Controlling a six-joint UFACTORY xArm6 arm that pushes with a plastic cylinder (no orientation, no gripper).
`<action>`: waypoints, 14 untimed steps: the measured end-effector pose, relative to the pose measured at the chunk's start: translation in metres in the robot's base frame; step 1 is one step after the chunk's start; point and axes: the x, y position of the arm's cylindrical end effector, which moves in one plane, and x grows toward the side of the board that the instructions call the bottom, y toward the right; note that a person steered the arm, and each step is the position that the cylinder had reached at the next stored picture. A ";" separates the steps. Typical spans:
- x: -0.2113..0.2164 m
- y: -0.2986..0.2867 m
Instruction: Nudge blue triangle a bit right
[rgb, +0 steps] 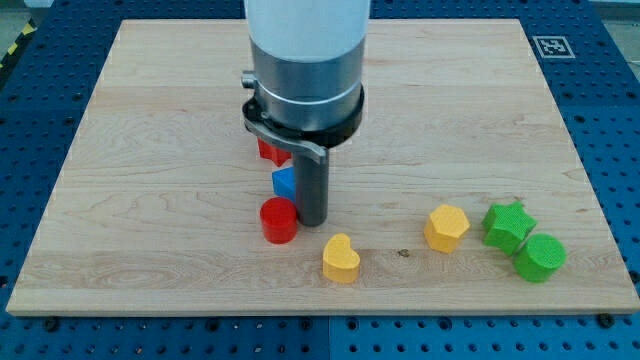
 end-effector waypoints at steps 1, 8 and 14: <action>-0.024 -0.016; -0.108 -0.117; -0.073 -0.069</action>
